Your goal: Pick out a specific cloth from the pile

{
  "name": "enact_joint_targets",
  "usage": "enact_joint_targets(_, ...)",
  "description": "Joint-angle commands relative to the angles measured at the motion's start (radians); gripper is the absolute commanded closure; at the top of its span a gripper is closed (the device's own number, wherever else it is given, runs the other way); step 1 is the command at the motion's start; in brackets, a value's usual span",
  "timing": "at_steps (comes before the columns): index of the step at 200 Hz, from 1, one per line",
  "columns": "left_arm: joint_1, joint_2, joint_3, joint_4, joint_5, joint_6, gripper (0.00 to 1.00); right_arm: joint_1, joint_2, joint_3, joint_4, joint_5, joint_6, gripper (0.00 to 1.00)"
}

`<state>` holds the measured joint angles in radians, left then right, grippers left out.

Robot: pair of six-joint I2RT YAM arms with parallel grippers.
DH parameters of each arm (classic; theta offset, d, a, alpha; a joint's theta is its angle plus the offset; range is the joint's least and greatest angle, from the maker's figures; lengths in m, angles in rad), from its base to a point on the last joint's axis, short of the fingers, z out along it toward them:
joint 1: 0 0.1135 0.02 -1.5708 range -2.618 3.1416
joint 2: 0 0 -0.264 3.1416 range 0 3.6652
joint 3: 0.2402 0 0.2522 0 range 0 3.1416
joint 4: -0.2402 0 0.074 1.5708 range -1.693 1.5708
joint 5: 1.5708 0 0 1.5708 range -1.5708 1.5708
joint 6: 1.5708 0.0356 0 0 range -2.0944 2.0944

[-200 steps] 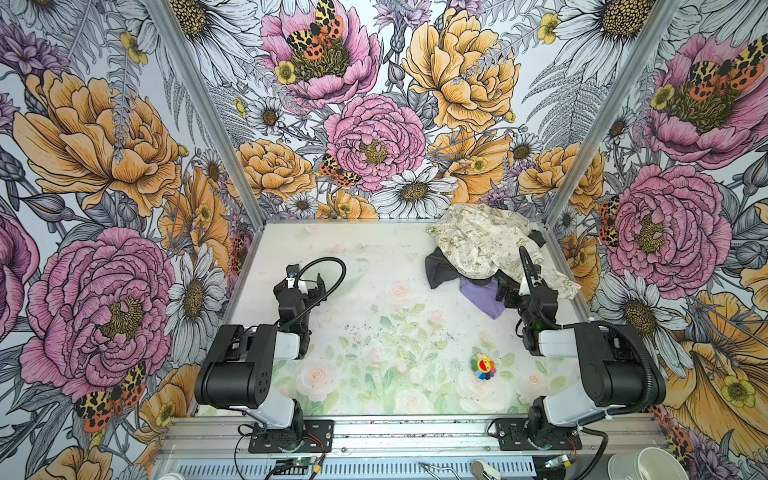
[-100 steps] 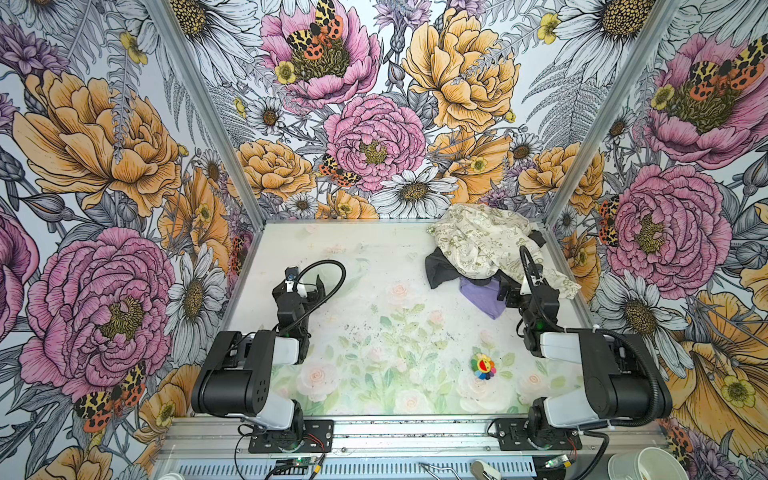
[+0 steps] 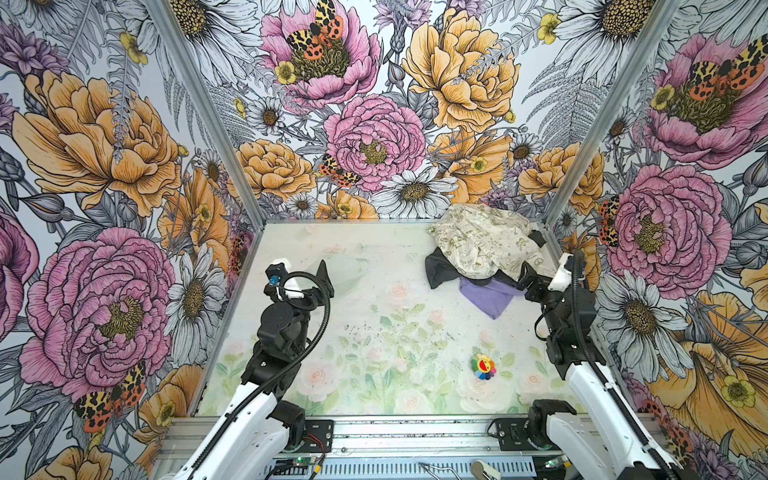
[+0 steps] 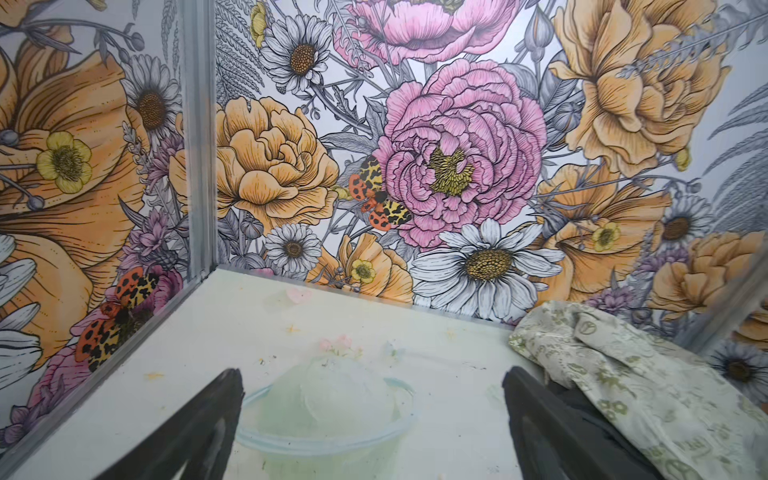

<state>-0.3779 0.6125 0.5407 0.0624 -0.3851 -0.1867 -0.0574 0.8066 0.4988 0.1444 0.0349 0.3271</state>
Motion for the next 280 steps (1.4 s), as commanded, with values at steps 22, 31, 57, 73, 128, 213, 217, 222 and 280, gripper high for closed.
enact_joint_targets(22,-0.056,-0.035,0.153,-0.442,0.194,-0.097,0.01,0.007,0.011,0.032,-0.26,-0.056,0.167,0.07)
enact_joint_targets(31,-0.056,-0.031,0.175,-0.468,0.273,-0.085,0.01,0.007,0.02,0.025,-0.268,-0.069,0.203,0.09)
enact_joint_targets(57,-0.058,-0.012,0.216,-0.518,0.447,0.026,0.01,0.007,0.065,0.005,-0.285,-0.081,0.277,0.16)
enact_joint_targets(73,-0.058,-0.005,0.228,-0.536,0.506,0.098,0.01,0.01,0.106,0.003,-0.303,-0.081,0.298,0.2)
enact_joint_targets(128,-0.067,-0.055,0.195,-0.533,0.452,0.162,0.01,0.093,0.304,0.044,-0.346,0.019,0.249,0.35)
enact_joint_targets(213,-0.06,-0.076,0.183,-0.535,0.377,0.152,0.01,0.189,0.541,0.135,-0.365,0.096,0.207,0.43)
enact_joint_targets(217,-0.058,-0.076,0.182,-0.534,0.377,0.152,0.01,0.19,0.548,0.139,-0.365,0.099,0.205,0.44)
enact_joint_targets(222,-0.057,-0.077,0.182,-0.534,0.377,0.152,0.01,0.193,0.557,0.143,-0.366,0.101,0.201,0.44)
enact_joint_targets(280,-0.04,-0.079,0.181,-0.533,0.377,0.14,0.01,0.213,0.666,0.197,-0.376,0.091,0.181,0.49)
